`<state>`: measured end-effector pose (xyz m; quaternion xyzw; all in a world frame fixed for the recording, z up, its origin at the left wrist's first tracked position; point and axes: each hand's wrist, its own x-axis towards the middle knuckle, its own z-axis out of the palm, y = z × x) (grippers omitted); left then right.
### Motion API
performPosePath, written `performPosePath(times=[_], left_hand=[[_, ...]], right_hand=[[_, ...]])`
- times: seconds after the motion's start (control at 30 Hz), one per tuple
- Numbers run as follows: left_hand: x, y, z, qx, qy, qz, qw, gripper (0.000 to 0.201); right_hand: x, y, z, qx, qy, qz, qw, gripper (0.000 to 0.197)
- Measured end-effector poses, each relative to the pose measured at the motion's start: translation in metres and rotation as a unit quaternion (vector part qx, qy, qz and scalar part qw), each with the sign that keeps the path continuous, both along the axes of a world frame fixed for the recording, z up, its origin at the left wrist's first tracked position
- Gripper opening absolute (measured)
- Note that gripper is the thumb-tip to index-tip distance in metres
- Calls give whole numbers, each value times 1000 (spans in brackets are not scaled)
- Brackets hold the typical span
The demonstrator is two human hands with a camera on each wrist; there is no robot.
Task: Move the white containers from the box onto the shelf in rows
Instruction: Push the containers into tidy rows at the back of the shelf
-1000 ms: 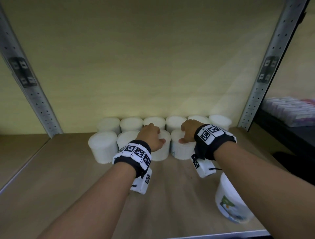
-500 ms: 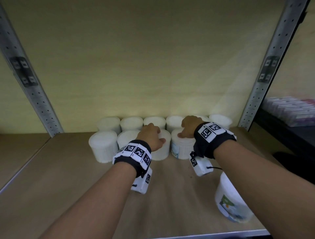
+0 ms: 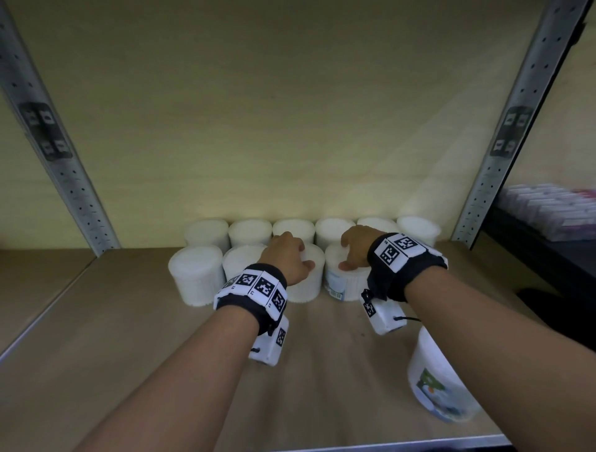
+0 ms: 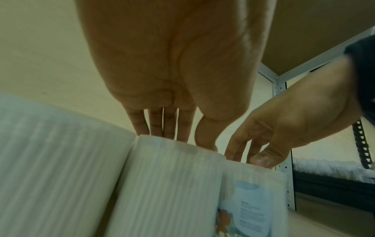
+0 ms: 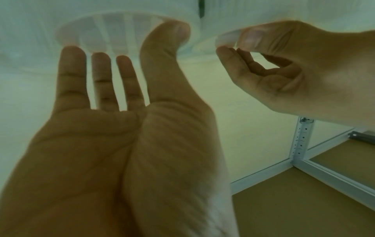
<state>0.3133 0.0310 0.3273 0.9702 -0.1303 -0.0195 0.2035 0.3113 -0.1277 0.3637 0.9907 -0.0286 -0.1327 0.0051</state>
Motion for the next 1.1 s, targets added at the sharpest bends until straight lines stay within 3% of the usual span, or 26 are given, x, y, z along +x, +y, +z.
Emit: performPosePath(times=[0.33, 0.43, 0.57, 1.1], left_hand=[[1, 0, -1, 4, 3, -2, 1000, 52], [1, 1, -2, 6, 5, -3, 1000, 52], [3, 1, -2, 10, 5, -6, 1000, 52], [3, 2, -5, -1, 0, -6, 1000, 51]], right_hand=[[-3, -8, 6, 46, 24, 35, 998, 60], [0, -8, 6, 48, -9, 16, 999, 54], [2, -8, -3, 25, -38, -16, 999, 69], [-1, -10, 0, 37, 9, 23, 999, 64]])
